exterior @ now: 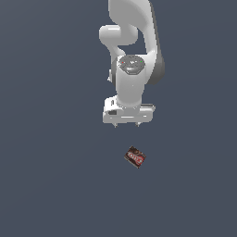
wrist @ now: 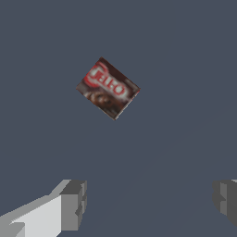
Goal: Pick up the object and move it to a goal position.
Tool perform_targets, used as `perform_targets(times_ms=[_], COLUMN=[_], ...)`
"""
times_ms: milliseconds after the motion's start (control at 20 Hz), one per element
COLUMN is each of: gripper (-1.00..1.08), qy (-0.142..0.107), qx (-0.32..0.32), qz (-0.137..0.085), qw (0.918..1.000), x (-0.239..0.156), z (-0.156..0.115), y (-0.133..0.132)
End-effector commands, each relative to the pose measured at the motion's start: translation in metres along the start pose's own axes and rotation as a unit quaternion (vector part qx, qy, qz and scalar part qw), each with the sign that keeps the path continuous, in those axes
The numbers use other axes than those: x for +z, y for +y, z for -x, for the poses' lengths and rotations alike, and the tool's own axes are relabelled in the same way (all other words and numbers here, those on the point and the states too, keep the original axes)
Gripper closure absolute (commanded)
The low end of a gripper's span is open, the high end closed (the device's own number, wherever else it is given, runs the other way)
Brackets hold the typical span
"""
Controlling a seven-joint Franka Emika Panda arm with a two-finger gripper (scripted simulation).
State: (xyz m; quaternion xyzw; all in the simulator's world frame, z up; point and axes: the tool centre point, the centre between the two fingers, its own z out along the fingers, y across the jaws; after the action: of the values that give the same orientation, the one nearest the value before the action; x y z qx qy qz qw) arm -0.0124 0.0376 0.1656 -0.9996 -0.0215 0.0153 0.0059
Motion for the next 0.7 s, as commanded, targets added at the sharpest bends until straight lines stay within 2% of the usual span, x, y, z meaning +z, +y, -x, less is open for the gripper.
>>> perform_targets(times_ms=[0,450,650], gripper=[-0.92,-0.92,-0.92], qy=[0.0,-0.016,-0.016], qx=[0.0,-0.015,-0.015], qz=[0.0,-0.007,-0.007], qw=[1.0,0.9997,0.9997], x=[0.0,0.01,0.01], z=[0.0,0.006,0.006], y=[0.0,-0.031,-0.031])
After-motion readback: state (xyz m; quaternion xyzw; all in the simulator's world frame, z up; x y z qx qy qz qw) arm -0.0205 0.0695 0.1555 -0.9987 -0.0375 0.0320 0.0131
